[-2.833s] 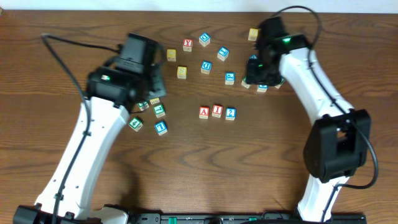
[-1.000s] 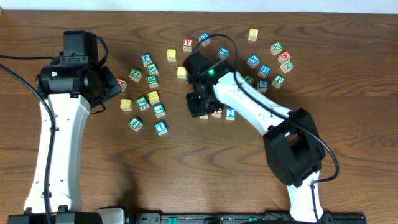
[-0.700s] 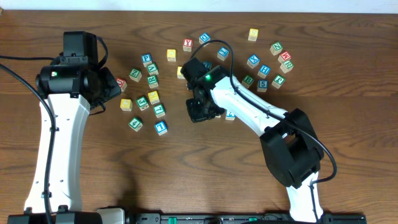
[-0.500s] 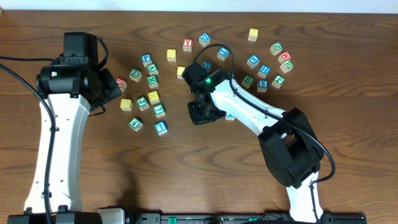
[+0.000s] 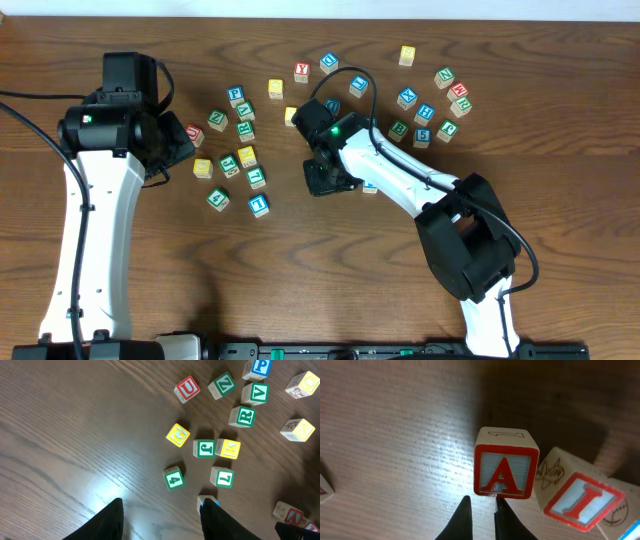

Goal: Spell out AI2

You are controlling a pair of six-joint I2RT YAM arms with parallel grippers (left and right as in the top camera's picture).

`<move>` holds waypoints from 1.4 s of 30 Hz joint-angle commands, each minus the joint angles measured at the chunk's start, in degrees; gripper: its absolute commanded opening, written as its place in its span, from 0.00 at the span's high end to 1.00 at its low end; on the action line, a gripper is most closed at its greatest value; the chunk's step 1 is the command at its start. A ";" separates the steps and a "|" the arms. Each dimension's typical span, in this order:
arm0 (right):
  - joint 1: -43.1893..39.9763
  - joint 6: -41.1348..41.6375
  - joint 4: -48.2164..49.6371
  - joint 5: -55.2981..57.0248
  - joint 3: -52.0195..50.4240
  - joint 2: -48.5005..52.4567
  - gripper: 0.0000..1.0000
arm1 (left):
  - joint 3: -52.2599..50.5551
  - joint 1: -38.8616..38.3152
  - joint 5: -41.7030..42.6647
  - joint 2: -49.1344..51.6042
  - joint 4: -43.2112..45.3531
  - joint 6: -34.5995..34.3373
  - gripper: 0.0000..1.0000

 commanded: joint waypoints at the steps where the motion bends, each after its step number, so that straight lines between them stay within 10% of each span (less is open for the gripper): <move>1: 0.59 0.96 1.44 2.58 -0.37 -0.13 0.88 | 0.20 0.24 -0.35 -0.52 -0.33 0.55 0.51; 20: 0.48 0.83 8.92 6.36 0.85 0.76 0.96 | 0.20 0.24 -0.35 -0.52 -0.33 0.52 0.51; 42: 0.17 0.74 -6.27 4.81 1.09 -1.64 0.89 | 0.20 0.24 -0.35 -0.52 -0.35 0.55 0.51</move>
